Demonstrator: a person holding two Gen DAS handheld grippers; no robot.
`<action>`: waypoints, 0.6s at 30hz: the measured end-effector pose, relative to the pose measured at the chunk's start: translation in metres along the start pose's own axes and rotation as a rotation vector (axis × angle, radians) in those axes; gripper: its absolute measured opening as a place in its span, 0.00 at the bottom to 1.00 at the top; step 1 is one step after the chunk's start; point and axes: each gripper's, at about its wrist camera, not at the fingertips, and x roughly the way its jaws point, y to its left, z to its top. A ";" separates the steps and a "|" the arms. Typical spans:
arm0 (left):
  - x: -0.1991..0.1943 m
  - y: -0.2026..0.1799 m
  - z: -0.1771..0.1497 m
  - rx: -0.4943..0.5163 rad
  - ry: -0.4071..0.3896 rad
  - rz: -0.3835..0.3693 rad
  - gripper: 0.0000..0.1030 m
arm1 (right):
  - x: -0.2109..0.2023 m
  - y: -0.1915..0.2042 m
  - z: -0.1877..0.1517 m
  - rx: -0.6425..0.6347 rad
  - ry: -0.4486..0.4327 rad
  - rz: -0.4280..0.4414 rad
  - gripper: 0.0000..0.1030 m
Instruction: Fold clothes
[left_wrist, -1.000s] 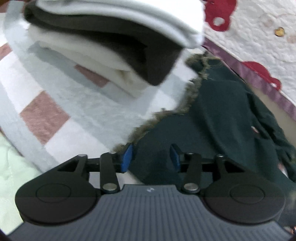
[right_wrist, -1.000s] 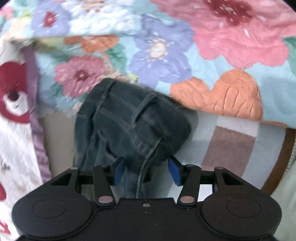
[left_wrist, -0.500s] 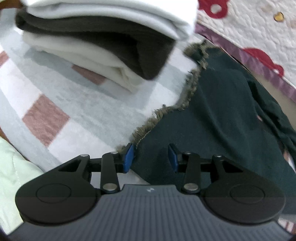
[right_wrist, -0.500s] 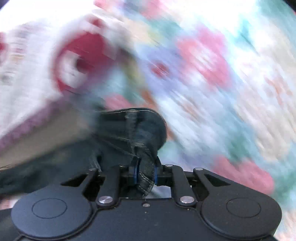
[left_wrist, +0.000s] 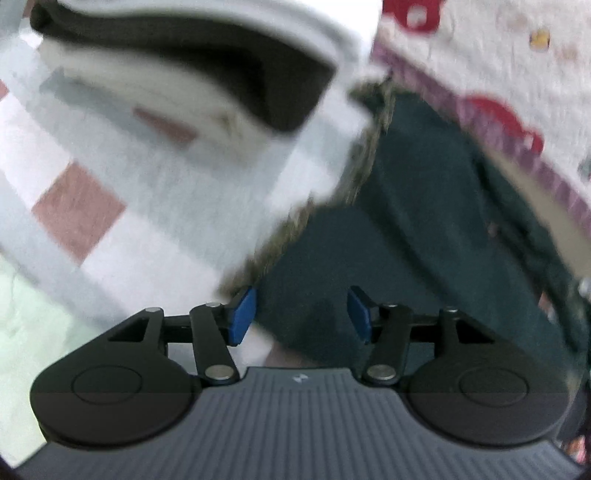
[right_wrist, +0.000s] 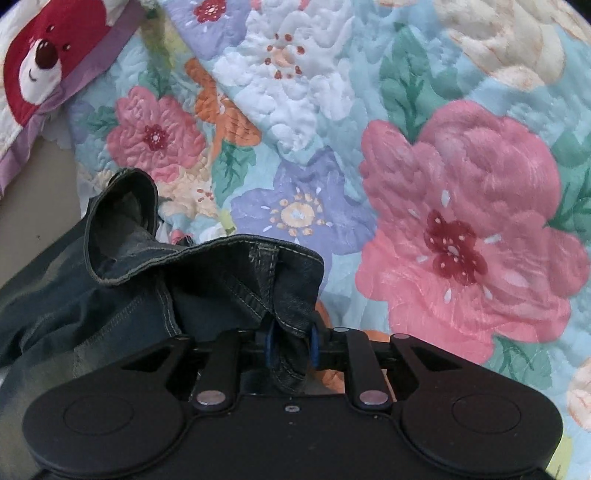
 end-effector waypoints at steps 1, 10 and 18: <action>-0.002 0.004 -0.003 -0.004 -0.001 0.010 0.52 | 0.000 -0.001 -0.001 -0.001 0.001 0.001 0.20; -0.004 0.039 0.000 -0.215 -0.076 -0.134 0.66 | -0.004 -0.001 0.001 -0.002 0.011 0.033 0.30; 0.013 -0.005 0.012 -0.037 -0.133 -0.071 0.67 | 0.004 -0.002 -0.010 -0.002 0.033 0.022 0.40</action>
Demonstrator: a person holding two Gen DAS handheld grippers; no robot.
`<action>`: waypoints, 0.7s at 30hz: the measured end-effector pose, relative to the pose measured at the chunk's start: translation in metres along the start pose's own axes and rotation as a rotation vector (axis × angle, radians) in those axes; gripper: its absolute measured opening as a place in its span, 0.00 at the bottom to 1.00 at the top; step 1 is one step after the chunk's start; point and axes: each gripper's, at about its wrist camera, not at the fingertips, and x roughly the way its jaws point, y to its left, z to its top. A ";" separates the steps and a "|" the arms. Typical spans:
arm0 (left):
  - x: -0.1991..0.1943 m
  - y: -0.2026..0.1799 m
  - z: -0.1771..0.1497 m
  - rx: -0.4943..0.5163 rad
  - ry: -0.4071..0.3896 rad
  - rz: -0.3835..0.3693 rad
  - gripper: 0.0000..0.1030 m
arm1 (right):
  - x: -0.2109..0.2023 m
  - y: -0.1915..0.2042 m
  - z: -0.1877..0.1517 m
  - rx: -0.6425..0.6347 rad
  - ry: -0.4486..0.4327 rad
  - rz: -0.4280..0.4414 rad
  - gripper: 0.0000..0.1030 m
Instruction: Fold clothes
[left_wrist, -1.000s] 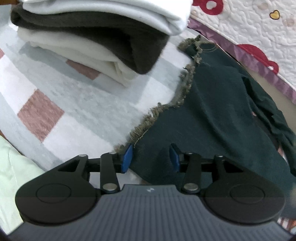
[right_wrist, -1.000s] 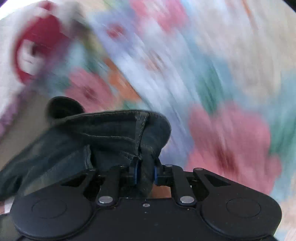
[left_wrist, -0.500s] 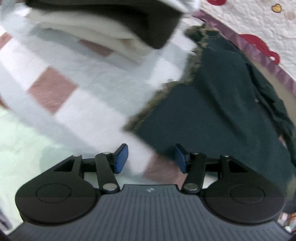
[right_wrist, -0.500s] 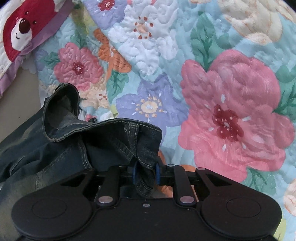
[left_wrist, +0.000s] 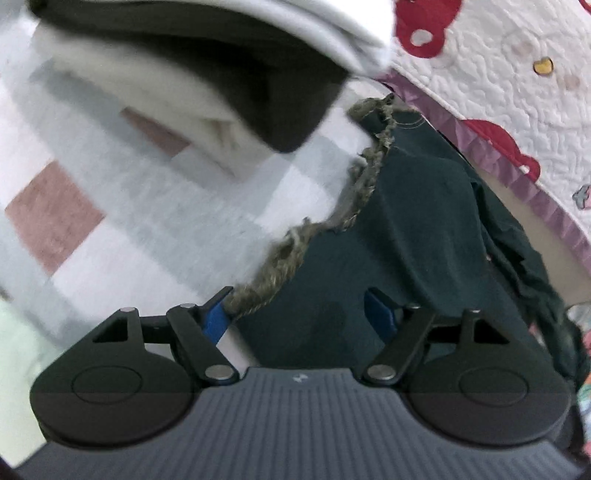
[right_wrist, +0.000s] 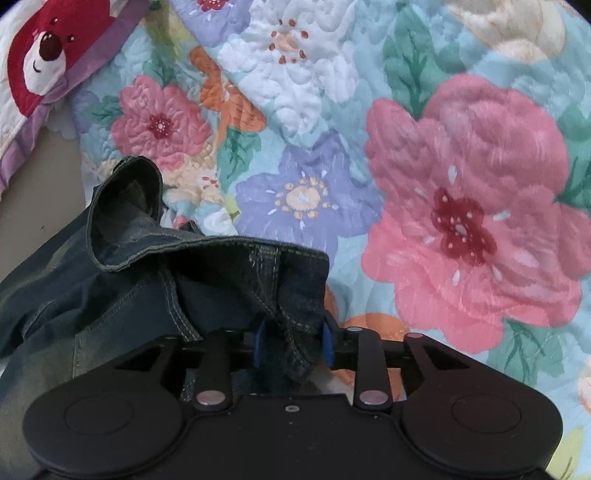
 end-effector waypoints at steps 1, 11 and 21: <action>0.001 -0.004 0.000 0.021 -0.003 0.009 0.48 | 0.001 0.005 -0.002 -0.028 -0.002 -0.015 0.42; -0.059 -0.021 0.013 0.166 -0.218 0.070 0.03 | -0.025 0.015 0.004 -0.044 -0.151 0.050 0.10; -0.091 0.042 0.000 -0.016 -0.228 0.056 0.00 | -0.029 -0.014 0.002 0.233 -0.089 0.123 0.10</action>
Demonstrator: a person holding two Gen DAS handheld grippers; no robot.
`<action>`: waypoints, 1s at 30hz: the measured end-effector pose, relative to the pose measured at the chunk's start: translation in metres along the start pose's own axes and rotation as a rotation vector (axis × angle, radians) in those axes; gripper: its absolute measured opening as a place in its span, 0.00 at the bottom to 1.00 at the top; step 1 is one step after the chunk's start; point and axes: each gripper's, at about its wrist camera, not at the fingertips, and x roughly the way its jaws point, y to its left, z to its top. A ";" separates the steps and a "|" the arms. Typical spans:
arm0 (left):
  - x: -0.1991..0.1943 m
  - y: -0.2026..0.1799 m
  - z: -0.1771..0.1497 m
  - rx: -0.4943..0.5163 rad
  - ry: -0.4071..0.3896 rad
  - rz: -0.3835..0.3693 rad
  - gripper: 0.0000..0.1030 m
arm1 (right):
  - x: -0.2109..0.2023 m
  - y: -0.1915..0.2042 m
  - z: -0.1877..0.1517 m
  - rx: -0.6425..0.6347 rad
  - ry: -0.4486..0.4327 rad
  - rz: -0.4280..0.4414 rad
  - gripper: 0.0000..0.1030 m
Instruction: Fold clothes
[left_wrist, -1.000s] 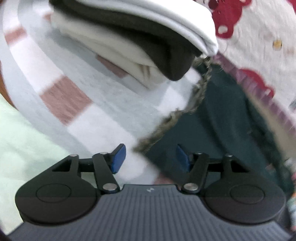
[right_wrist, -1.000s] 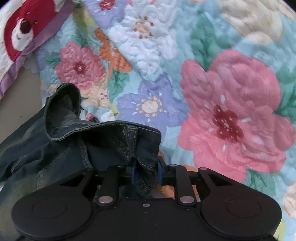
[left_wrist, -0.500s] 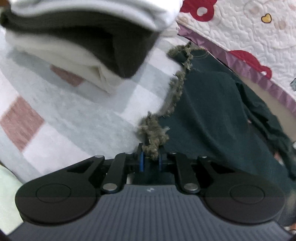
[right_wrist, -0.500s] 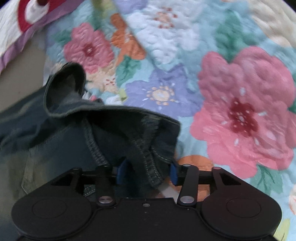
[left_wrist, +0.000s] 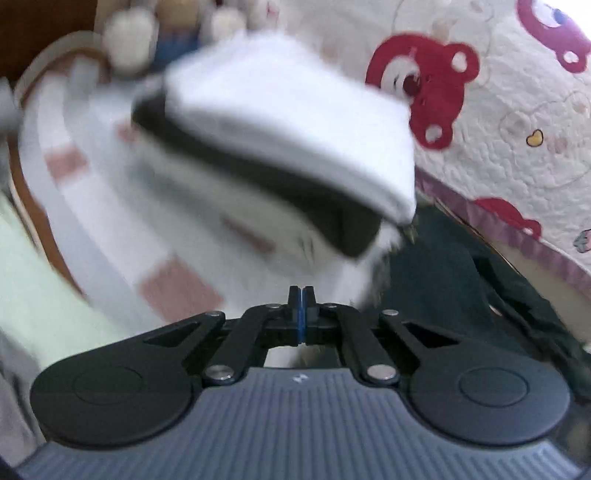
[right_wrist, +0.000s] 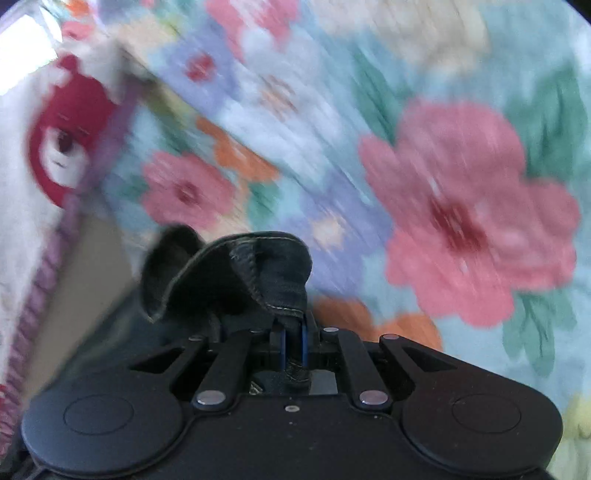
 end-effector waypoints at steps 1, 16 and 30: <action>0.004 -0.002 -0.003 -0.002 0.020 -0.017 0.01 | 0.003 0.001 -0.002 -0.007 0.007 -0.012 0.11; 0.068 -0.041 -0.039 0.178 0.247 0.060 0.75 | 0.008 0.010 -0.005 -0.098 0.038 -0.036 0.15; 0.080 -0.059 -0.040 0.283 0.208 -0.038 0.23 | 0.022 0.014 -0.013 -0.137 0.122 -0.059 0.40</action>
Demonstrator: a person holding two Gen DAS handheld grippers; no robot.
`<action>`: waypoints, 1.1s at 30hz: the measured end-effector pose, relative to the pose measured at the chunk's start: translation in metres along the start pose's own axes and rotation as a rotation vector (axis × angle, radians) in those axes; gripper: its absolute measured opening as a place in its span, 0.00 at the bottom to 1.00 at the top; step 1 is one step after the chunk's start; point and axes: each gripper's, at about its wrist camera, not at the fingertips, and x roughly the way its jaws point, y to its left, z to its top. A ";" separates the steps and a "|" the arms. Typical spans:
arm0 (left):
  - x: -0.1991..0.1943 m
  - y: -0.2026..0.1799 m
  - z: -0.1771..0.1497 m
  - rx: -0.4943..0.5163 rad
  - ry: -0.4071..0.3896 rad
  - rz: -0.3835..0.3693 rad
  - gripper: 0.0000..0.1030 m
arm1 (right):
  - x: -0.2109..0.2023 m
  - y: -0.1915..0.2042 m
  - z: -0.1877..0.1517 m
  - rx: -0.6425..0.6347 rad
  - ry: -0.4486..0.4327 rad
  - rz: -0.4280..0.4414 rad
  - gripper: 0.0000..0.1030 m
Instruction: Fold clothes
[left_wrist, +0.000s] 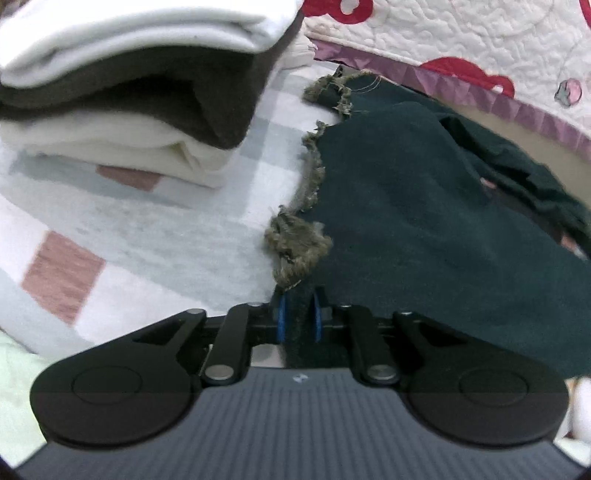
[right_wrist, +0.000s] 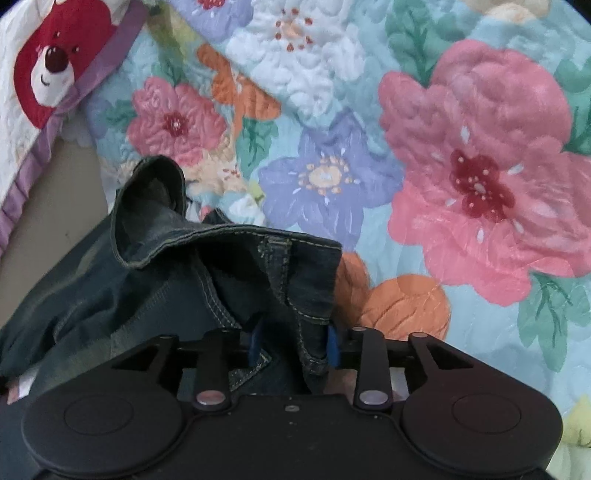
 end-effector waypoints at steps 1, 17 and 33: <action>0.003 0.002 0.002 -0.020 -0.003 -0.017 0.29 | 0.001 0.000 0.000 -0.001 0.003 -0.004 0.43; -0.081 -0.021 0.029 0.186 -0.197 0.139 0.08 | -0.090 0.025 0.055 -0.133 -0.132 0.232 0.08; -0.082 0.018 -0.015 0.178 -0.067 0.239 0.08 | -0.100 -0.035 0.010 0.046 -0.048 0.243 0.07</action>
